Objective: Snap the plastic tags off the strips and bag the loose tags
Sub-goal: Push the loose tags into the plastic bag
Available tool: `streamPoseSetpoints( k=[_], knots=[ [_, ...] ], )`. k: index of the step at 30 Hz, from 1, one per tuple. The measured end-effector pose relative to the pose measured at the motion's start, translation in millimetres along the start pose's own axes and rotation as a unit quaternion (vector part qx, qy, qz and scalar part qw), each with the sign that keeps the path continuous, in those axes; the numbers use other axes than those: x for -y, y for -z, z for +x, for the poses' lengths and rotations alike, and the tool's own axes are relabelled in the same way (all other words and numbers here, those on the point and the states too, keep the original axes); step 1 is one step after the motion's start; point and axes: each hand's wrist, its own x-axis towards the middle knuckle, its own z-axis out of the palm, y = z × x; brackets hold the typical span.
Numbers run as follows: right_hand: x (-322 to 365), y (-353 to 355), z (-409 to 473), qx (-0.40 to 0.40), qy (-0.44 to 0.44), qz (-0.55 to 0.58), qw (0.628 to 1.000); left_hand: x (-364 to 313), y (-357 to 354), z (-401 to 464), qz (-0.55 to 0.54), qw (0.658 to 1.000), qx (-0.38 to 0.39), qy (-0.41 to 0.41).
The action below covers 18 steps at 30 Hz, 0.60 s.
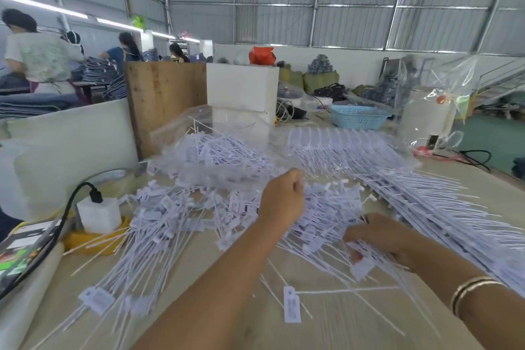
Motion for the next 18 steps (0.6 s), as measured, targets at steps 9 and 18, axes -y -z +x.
streamPoseSetpoints(
  k=[9, 18],
  knots=[
    [-34, 33, -33, -0.049, 0.027, 0.056, 0.997, -36, 13, -27, 0.209, 0.969, 0.008, -0.133],
    [-49, 45, -49, -0.097, 0.008, 0.09, 0.991, 75, 133, 32, 0.227, 0.927, -0.237, 0.184]
  ],
)
